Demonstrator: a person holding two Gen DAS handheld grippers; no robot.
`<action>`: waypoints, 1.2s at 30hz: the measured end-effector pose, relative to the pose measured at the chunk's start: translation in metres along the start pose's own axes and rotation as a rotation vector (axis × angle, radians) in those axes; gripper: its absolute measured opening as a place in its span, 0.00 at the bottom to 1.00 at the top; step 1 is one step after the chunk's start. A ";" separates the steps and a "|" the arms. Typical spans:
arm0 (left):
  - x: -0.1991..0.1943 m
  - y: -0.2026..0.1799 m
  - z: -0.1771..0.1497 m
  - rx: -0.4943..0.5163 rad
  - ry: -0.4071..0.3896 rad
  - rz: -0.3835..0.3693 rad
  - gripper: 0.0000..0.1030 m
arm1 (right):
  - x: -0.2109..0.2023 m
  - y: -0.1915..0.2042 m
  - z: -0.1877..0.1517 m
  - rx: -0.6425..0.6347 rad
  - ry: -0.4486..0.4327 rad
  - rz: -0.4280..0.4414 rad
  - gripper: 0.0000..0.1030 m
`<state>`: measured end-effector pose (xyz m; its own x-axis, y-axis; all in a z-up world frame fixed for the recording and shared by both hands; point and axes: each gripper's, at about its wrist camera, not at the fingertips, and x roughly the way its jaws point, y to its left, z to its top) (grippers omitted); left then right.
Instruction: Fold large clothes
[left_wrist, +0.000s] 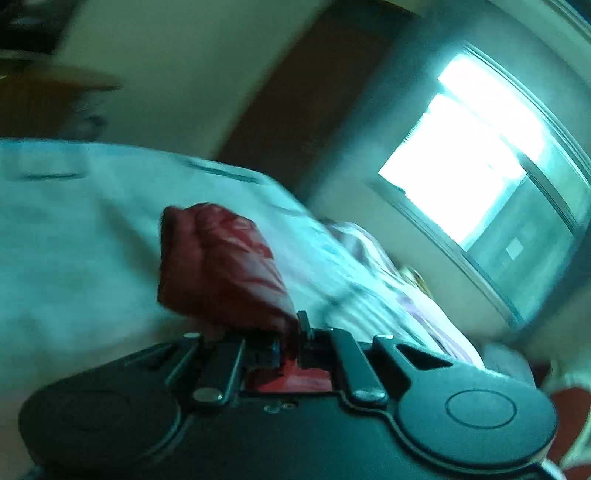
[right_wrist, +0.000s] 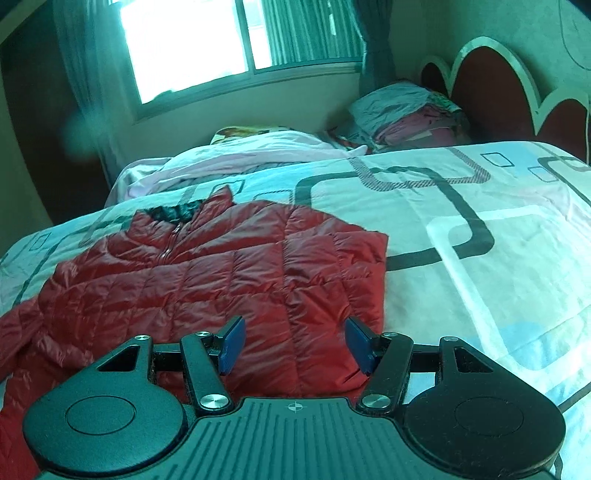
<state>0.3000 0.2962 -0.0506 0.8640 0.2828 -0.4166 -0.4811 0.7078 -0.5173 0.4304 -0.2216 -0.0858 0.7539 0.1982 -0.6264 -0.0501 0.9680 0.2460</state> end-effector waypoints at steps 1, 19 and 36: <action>0.010 -0.021 -0.003 0.044 0.021 -0.038 0.07 | 0.000 -0.002 0.001 0.008 -0.001 -0.003 0.59; 0.081 -0.292 -0.189 0.685 0.424 -0.403 0.07 | 0.008 -0.048 0.022 0.157 -0.025 -0.044 0.59; 0.041 -0.289 -0.217 0.698 0.496 -0.583 0.66 | -0.009 -0.074 0.028 0.216 -0.051 0.082 0.90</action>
<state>0.4423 -0.0374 -0.0805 0.7007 -0.4103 -0.5836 0.3221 0.9119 -0.2544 0.4458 -0.2988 -0.0780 0.7853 0.2616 -0.5612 0.0249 0.8923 0.4508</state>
